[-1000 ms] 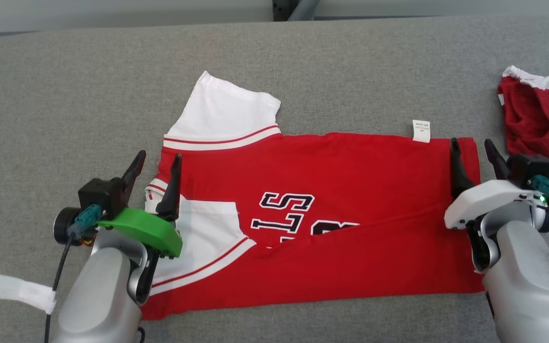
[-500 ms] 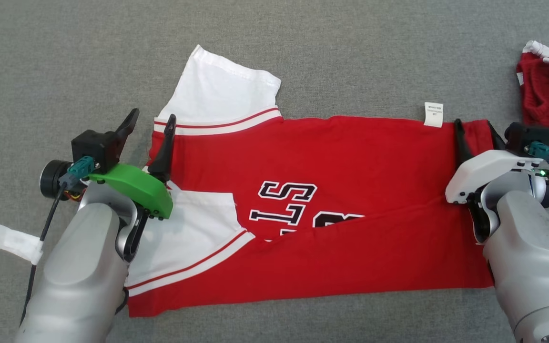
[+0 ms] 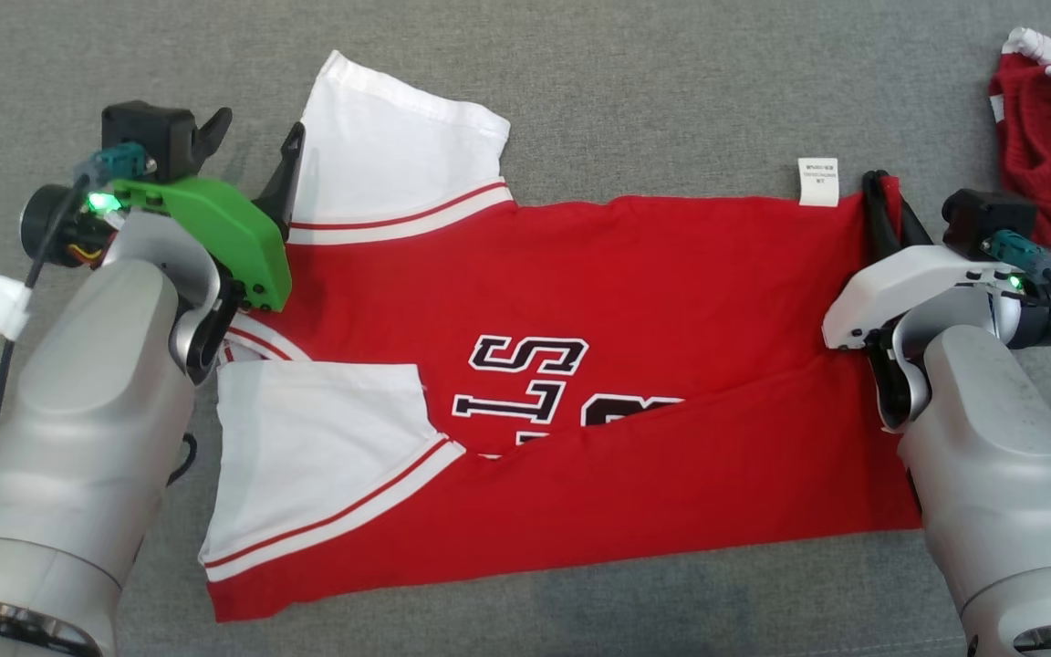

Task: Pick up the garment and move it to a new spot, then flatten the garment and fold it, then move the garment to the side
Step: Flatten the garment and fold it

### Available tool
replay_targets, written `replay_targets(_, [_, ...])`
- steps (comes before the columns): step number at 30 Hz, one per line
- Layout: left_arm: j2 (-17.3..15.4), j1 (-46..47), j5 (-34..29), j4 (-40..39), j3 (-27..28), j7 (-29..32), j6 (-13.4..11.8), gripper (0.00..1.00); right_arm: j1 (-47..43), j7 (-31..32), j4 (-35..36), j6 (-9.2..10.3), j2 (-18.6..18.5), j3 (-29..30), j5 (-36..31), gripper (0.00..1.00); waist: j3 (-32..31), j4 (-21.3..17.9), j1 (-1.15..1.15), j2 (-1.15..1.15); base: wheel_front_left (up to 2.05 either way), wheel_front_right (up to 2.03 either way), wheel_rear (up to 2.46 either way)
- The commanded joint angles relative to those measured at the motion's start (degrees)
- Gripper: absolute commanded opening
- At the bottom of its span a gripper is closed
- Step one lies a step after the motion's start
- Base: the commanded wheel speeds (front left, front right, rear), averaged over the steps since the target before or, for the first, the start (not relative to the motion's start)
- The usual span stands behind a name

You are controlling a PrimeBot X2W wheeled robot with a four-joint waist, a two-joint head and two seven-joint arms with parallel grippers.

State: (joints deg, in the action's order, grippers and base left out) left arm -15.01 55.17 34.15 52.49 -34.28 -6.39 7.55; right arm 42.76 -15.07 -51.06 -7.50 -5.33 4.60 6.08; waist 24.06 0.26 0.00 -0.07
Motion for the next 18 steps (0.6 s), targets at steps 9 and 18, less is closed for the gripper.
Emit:
replay_targets(9, [-4.0,7.6,8.4,-1.0,-7.9,8.7,-0.1,1.00,-1.1,0.0,1.7,0.04,0.9,-2.9,1.9,0.00,3.9,-3.4,0.00,0.07,0.00,0.00,0.00])
replay_targets(18, [-6.2,12.0,15.1,0.6,-12.7,15.3,-0.1,1.00,-0.3,0.2,2.9,0.08,1.7,-5.3,3.0,0.00,6.4,-5.5,0.00,0.07,0.00,0.00,0.00])
